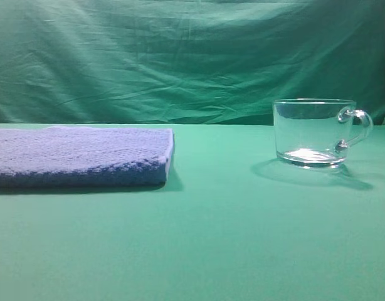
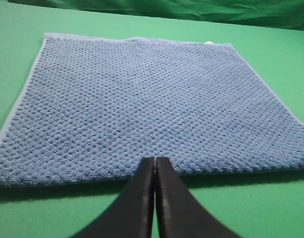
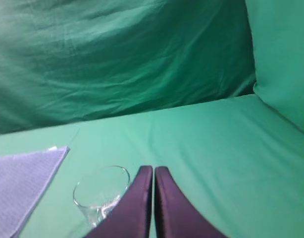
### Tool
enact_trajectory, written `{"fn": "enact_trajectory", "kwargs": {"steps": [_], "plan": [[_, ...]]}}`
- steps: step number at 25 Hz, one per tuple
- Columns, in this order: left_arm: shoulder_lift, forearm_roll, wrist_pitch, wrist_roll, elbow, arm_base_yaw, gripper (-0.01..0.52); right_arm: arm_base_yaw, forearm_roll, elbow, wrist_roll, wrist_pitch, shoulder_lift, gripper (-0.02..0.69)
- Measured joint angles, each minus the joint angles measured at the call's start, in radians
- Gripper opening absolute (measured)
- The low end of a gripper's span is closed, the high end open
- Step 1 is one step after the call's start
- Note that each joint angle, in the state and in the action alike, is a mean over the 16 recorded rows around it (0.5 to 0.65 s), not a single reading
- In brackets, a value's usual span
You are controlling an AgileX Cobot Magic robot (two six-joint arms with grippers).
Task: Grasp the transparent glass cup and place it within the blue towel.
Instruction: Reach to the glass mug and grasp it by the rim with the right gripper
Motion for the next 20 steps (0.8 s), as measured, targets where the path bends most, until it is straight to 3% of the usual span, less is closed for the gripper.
{"fn": "enact_trajectory", "kwargs": {"steps": [14,17,20], "plan": [[0.000,0.000,0.000,0.000,0.000,0.000,0.000,0.109,-0.049,-0.214,-0.128,0.113,0.476,0.006],[0.000,0.000,0.000,0.000,0.000,0.000,0.000,0.157,-0.070,-0.255,-0.143,0.130,0.565,0.042],[0.000,0.000,0.000,0.000,0.000,0.000,0.000,0.206,-0.090,-0.291,-0.147,0.137,0.651,0.124]]}}
